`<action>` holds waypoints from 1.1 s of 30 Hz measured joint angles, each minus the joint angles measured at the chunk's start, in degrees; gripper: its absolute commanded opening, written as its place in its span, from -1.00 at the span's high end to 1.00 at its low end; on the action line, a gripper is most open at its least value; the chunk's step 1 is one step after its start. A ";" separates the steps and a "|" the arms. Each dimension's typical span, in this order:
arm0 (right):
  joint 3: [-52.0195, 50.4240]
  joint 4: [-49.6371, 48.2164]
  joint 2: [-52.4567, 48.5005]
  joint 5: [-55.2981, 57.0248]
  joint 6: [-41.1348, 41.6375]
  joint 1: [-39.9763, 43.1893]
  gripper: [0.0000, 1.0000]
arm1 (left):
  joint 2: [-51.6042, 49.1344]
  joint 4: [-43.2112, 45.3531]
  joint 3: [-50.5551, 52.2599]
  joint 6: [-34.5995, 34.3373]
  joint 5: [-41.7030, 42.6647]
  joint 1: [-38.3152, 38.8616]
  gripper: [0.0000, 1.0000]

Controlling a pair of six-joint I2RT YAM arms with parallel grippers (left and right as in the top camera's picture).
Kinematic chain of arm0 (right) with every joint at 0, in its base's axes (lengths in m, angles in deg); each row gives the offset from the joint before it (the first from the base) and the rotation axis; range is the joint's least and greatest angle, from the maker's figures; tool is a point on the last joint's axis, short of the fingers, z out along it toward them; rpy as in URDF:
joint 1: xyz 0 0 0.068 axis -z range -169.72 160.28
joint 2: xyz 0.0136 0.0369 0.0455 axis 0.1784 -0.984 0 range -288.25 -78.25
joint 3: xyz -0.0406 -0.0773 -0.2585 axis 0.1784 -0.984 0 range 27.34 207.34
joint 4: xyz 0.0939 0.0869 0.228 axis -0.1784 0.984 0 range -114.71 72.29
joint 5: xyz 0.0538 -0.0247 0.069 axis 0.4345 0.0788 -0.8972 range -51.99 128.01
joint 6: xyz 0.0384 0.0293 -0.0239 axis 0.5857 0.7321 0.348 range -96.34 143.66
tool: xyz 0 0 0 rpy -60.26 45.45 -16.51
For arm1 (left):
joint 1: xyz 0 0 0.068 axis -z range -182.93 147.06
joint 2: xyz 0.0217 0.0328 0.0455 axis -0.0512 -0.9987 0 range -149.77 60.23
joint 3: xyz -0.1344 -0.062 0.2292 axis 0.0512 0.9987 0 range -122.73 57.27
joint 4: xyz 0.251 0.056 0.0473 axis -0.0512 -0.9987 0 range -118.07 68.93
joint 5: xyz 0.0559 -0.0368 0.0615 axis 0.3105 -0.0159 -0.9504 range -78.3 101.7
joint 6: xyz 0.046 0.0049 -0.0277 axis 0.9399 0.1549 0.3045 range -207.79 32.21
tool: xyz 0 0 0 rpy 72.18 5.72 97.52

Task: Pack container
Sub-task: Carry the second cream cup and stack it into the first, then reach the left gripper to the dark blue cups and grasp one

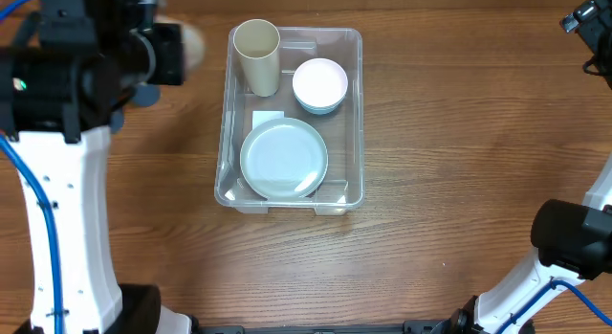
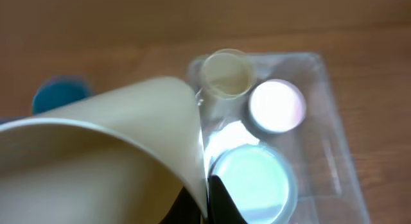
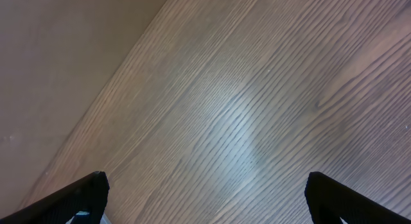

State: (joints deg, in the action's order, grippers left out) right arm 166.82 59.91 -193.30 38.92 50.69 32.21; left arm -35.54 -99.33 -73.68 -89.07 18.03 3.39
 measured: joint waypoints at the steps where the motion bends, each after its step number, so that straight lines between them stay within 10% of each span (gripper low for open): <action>1: 0.00 0.00 0.00 0.00 0.00 0.00 -1.00 | 0.11 1.79 -0.11 0.55 -0.24 1.88 0.92; 33: 0.00 0.00 0.00 0.00 0.00 0.00 -1.00 | -17.90 13.14 -0.24 2.54 -5.03 9.55 0.92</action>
State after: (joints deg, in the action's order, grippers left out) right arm 166.82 59.91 -193.30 38.92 50.69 32.21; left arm -53.44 -86.20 -73.92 -86.54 13.00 12.94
